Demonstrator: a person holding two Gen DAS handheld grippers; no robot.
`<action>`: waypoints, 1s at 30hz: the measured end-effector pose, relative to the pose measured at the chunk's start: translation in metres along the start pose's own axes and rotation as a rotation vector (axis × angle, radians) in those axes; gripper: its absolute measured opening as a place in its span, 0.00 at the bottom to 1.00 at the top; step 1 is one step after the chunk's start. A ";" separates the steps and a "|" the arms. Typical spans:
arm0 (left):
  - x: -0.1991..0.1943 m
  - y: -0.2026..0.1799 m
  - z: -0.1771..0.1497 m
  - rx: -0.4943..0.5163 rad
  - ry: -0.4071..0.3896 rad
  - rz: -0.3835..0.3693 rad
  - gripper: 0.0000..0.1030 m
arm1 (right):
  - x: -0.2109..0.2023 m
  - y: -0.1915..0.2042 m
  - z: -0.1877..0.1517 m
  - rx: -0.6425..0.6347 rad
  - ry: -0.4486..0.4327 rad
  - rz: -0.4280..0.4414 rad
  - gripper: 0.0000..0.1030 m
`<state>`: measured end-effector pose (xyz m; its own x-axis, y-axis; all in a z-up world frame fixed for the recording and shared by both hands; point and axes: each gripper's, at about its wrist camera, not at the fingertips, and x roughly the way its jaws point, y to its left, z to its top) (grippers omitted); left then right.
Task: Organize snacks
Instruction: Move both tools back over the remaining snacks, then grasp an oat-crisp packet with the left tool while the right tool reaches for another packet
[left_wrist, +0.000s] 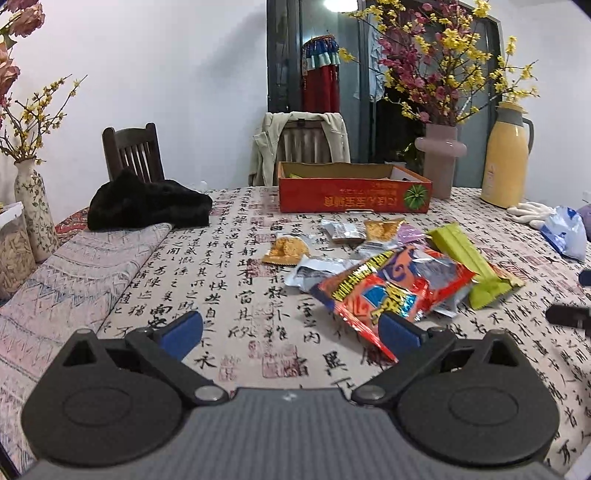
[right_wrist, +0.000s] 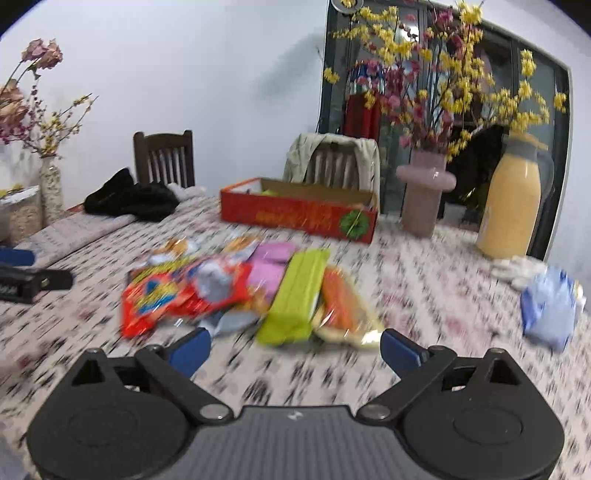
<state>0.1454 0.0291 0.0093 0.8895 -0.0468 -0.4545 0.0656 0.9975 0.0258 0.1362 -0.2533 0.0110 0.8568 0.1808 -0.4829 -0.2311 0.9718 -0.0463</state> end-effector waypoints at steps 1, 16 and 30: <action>-0.002 -0.002 -0.001 0.003 -0.003 0.000 1.00 | -0.003 0.003 -0.005 -0.004 0.000 -0.004 0.96; -0.018 -0.006 -0.007 0.012 -0.016 0.001 1.00 | -0.018 0.001 -0.017 0.033 -0.016 -0.033 0.96; 0.011 -0.006 0.004 0.024 0.021 0.000 1.00 | 0.004 -0.013 -0.005 0.069 -0.009 -0.044 0.93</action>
<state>0.1561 0.0228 0.0075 0.8800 -0.0452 -0.4729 0.0767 0.9959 0.0476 0.1404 -0.2662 0.0057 0.8695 0.1392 -0.4739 -0.1617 0.9868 -0.0069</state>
